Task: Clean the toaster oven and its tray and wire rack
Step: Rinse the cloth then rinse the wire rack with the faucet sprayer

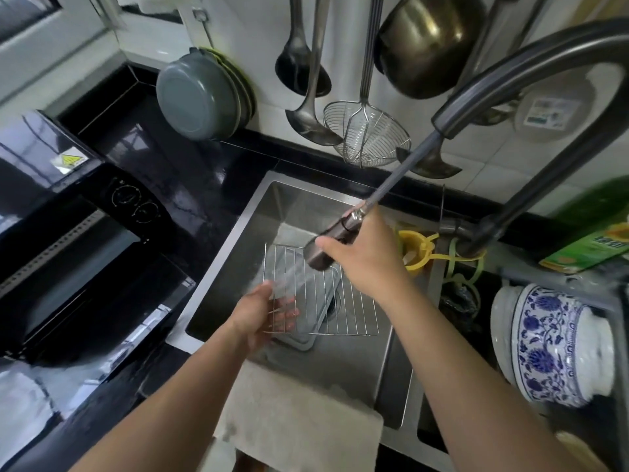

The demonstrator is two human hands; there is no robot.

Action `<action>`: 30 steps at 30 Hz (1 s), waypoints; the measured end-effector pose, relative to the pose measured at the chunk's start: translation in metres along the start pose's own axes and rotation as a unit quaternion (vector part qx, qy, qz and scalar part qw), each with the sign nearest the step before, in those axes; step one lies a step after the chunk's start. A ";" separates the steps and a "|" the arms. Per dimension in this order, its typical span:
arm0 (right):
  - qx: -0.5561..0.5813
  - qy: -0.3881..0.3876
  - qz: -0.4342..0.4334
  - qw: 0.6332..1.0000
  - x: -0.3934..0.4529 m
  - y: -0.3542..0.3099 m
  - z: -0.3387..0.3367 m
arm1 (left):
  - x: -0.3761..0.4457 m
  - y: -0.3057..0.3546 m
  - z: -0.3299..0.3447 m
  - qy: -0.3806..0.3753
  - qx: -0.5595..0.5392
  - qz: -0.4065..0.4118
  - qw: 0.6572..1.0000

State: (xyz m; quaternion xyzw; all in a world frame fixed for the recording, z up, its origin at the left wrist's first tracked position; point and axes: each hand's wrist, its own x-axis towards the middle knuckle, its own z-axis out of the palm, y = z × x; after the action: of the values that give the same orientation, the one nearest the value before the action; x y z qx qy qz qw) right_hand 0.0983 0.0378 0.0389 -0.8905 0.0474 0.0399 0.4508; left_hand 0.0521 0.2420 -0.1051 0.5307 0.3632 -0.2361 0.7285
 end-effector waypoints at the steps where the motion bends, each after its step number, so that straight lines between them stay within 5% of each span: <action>1: -0.021 -0.008 0.004 1.000 -0.008 0.005 -0.004 | 0.001 0.002 0.001 0.001 -0.004 -0.001 1.000; 8: -0.164 0.055 0.034 0.984 0.001 0.029 -0.029 | 0.003 0.002 -0.001 0.006 -0.018 0.000 1.000; 12: -0.118 0.110 0.016 0.987 0.031 0.024 -0.023 | 0.004 -0.003 -0.006 0.004 -0.009 -0.002 1.000; 18: 0.025 0.009 0.007 1.000 0.017 0.000 0.002 | 0.006 -0.006 0.001 0.000 -0.004 0.001 1.000; 21: -0.016 -0.026 0.019 0.999 -0.006 0.012 -0.005 | 0.010 -0.003 0.003 -0.006 -0.014 0.008 1.000; 26: -0.180 0.047 0.051 0.981 -0.017 0.041 -0.042 | 0.010 0.002 0.001 0.014 -0.019 0.014 1.000; 30: -0.153 0.094 0.015 0.984 0.009 0.034 -0.034 | 0.002 0.000 -0.003 0.019 -0.005 0.001 1.000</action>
State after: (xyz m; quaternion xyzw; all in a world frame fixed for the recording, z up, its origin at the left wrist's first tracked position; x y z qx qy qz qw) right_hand 0.1040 -0.0098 0.0305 -0.9479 0.0961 -0.0308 0.3021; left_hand 0.0523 0.2447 -0.1074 0.5318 0.3774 -0.2232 0.7246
